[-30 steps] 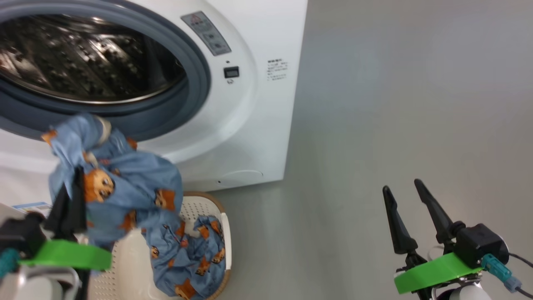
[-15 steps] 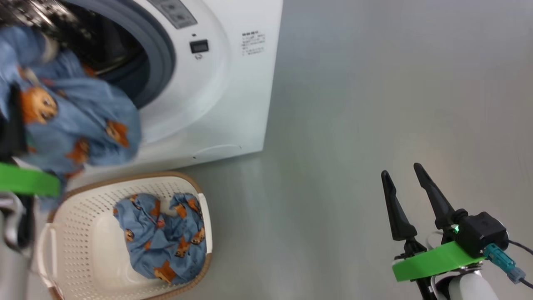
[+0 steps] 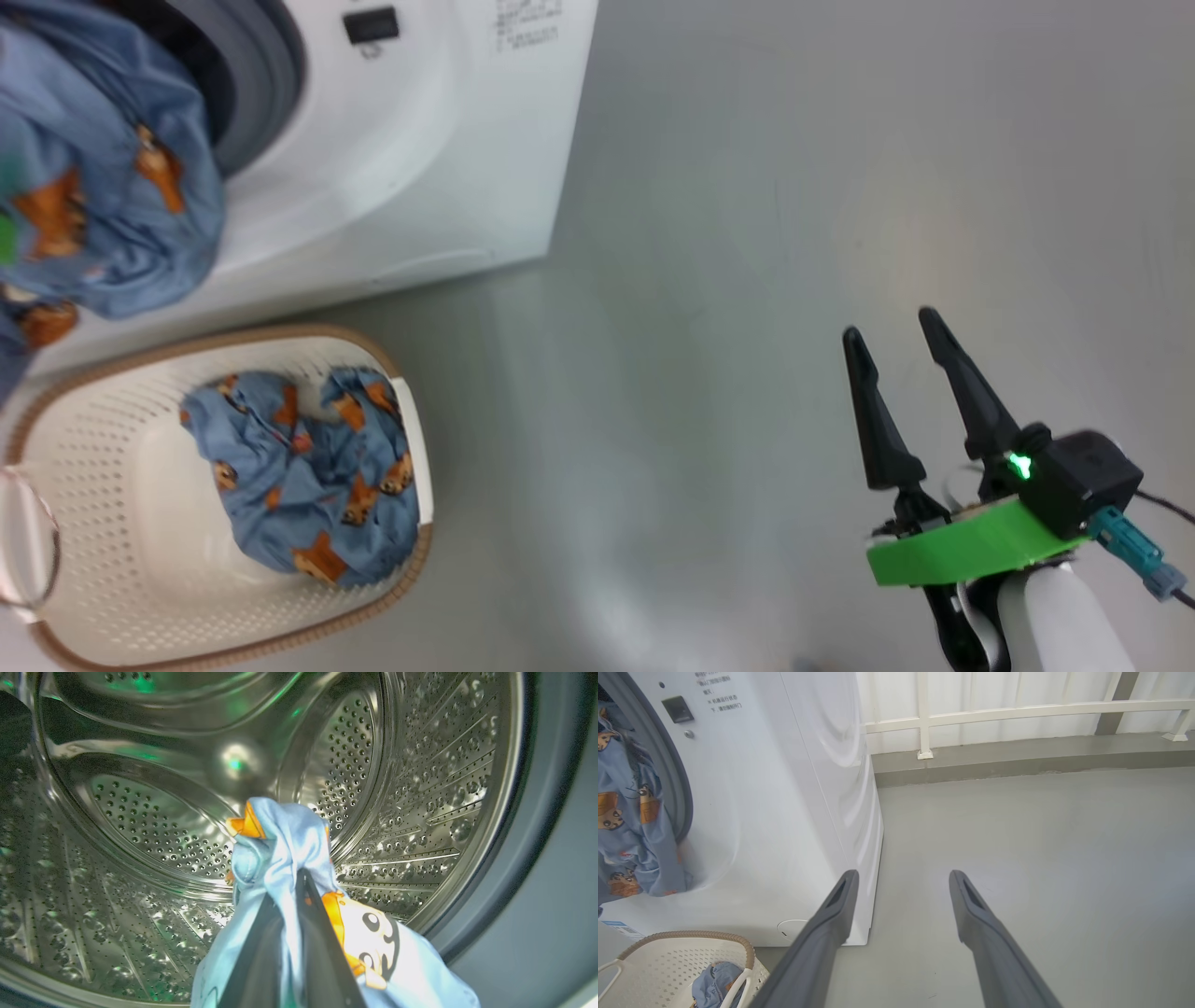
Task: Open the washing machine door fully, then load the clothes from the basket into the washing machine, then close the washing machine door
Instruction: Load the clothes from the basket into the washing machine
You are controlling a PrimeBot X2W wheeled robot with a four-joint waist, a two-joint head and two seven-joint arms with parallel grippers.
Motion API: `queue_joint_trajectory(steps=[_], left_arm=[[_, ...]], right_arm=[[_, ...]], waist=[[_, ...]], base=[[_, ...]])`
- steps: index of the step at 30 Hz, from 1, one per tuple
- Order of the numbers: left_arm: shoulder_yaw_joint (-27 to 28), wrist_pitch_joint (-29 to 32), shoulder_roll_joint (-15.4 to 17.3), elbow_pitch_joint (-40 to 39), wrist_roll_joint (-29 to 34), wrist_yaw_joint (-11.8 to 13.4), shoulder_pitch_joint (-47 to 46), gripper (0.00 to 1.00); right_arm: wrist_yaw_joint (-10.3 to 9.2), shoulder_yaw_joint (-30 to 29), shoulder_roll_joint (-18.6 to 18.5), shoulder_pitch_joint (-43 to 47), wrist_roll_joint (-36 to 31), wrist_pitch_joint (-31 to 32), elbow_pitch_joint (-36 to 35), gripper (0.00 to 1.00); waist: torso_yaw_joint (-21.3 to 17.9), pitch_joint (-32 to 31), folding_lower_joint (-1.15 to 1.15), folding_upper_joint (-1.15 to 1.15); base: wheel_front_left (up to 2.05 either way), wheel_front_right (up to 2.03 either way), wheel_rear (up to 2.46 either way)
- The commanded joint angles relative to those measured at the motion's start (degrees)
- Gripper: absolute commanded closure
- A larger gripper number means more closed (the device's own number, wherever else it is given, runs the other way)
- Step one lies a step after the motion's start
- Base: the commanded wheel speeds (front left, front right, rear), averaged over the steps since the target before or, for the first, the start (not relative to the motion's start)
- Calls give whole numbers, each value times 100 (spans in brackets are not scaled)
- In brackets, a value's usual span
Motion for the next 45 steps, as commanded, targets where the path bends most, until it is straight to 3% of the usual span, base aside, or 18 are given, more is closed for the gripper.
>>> queue_joint_trajectory(steps=[1, 11, 20, 24, 30, 35, 40, 41, 42, 43, 45], left_arm=[[90, 49, 384, -31, -79, -17, -262, 100], [-860, 527, 823, 614, -621, -17, -1643, 100], [-1151, 1216, 880, 1278, -1505, -17, -2447, 100], [-1225, 1229, 881, 1440, -1698, -17, -2707, 100], [-1264, 10, 989, 1343, -1307, -15, -3195, 100], [-750, -113, 1006, 552, -655, 81, -3259, 100], [-359, -115, 856, 479, -416, 75, -2877, 100], [-300, -115, 824, 490, -367, 68, -2827, 92], [-258, -116, 782, 567, -354, 60, -2763, 52], [-236, -116, 720, 679, -387, 47, -2711, 0], [-217, -116, 649, 773, -363, 27, -2673, 0]], right_arm=[[50, 188, -20, -99, 70, -27, -177, 0], [50, 445, -20, -266, 242, -27, -241, 0], [50, 616, -20, -215, 283, -27, -266, 0], [50, 669, -20, -210, 292, -27, -274, 0], [50, 750, -20, -215, 338, -27, -286, 0], [50, 775, -20, -287, 385, -27, -312, 0], [50, 773, -20, -309, 398, -27, -283, 0], [50, 769, -20, -313, 400, -27, -275, 0], [50, 764, -20, -319, 402, -27, -267, 0], [50, 757, -20, -321, 401, -27, -255, 0], [50, 732, -20, -334, 394, -27, -240, 0]], waist=[[-155, 398, 0, 0], [-346, 1140, 0, 0], [-442, 1386, 0, 0], [-441, 1463, 0, 0], [-464, 1583, 0, 0], [-504, 1674, 0, 0], [-506, 1638, 0, 0], [-499, 1629, 0, 0], [-492, 1616, 0, 0], [-481, 1599, 0, 0], [-441, 1575, 0, 0]], base=[[0, 0, 0], [0, 0, 0], [0, 0, 0], [0, 0, 0], [0, 0, 0], [0, 0, 0], [0, 0, 0], [0, 0, 0], [0, 0, 0], [0, 0, 0], [0, 0, 0]])
